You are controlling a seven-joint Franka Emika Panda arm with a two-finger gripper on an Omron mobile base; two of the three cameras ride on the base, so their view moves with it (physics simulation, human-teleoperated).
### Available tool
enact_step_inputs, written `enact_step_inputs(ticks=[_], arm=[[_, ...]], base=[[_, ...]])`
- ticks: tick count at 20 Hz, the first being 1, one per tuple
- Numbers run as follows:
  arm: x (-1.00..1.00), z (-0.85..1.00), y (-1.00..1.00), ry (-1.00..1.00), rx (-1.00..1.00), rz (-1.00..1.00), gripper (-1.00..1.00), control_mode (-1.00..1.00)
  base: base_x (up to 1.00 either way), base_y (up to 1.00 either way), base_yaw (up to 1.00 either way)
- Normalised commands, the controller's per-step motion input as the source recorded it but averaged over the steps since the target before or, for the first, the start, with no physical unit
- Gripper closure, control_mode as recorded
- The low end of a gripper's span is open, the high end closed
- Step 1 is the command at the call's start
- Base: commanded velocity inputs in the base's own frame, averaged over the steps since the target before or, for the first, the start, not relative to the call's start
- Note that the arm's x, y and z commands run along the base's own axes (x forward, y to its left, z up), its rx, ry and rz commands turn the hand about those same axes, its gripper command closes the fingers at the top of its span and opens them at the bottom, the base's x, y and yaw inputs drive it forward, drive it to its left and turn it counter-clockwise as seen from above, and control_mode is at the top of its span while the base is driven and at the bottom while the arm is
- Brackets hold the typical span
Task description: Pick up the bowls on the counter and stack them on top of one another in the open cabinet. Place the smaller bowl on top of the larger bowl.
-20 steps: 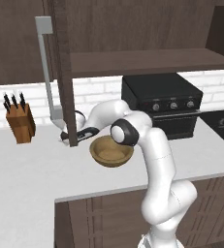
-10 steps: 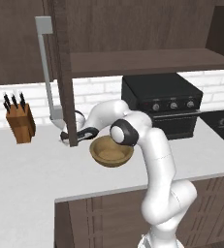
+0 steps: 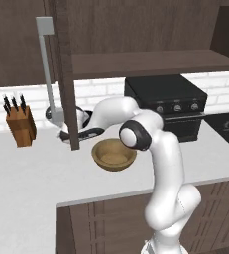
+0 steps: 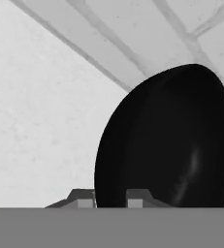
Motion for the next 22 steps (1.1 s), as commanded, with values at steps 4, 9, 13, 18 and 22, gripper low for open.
enact_step_inputs(ticks=[4,9,13,18,22], arm=[[-0.95,0.20,-0.05,0.00,0.00,-0.06,1.00,-1.00],[-0.97,0.10,-0.17,0.09,0.00,-0.07,1.00,-1.00],[-1.00,0.00,-0.60,0.08,0.00,-0.14,1.00,-1.00],[-0.81,0.00,-0.64,0.09,0.00,-0.15,1.00,-1.00],[-0.27,-0.13,-0.34,0.10,-0.01,-0.07,1.00,-1.00]], base=[[0.00,0.00,0.00],[0.00,0.00,0.00],[0.00,0.00,0.00],[0.00,0.00,0.00],[0.00,0.00,0.00]])
